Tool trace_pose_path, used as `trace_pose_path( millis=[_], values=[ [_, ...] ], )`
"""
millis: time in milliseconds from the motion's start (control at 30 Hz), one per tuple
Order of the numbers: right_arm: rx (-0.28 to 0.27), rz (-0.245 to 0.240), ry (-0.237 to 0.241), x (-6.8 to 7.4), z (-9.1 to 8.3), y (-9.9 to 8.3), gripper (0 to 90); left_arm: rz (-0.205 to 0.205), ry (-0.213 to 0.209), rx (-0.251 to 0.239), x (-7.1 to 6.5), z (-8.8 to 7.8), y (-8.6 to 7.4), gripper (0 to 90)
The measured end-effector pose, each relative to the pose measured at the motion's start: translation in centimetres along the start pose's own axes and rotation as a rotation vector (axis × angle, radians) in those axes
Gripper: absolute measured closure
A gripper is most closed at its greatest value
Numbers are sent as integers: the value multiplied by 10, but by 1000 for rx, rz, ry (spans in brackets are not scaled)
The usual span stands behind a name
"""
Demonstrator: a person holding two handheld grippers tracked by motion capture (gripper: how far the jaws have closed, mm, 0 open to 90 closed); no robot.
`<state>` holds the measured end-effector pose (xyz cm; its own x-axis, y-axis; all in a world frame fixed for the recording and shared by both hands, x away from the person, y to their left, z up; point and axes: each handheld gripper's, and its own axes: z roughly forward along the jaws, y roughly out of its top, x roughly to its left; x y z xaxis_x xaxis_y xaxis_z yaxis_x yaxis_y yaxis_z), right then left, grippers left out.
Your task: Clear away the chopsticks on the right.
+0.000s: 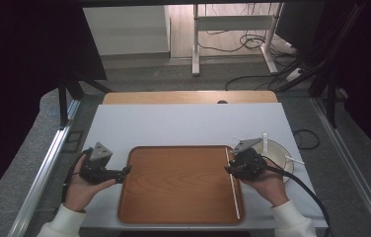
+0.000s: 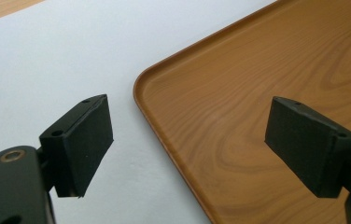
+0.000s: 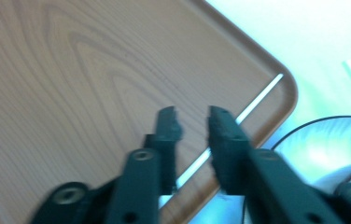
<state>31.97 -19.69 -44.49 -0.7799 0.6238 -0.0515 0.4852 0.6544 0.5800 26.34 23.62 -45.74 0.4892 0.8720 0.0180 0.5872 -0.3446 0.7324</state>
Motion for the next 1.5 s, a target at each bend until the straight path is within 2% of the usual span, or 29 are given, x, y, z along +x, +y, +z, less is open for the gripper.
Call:
trace_pose_path(
  millis=[67, 167, 400, 500, 633, 1167, 1367, 1500],
  values=[
    [-21, 1, -5, -2, -6, 0, 559, -1, 1, 0, 0, 0, 0, 145],
    [-44, -2, -11, -5, -13, 1, 494, -1, 2, 1, 0, 0, 0, 146],
    [-88, 34, -25, -19, -33, 1, 447, -4, 3, 1, 1, 0, 0, 145],
    [-81, 39, -21, -25, -40, 1, 416, -3, 2, 2, 0, 0, 0, 146],
    [-80, 31, -61, -31, -48, -2, 368, -2, 2, 2, 0, 0, 0, 146],
    [-94, 114, -121, -64, -76, -17, 345, -2, 2, 2, 1, 0, -1, 146],
    [-91, 144, -177, -80, -90, -27, 349, -3, 2, 6, 1, 1, -1, 146],
    [-66, 177, -207, -91, -94, -36, 362, -3, 2, 8, 1, 2, -1, 146]
  ],
)
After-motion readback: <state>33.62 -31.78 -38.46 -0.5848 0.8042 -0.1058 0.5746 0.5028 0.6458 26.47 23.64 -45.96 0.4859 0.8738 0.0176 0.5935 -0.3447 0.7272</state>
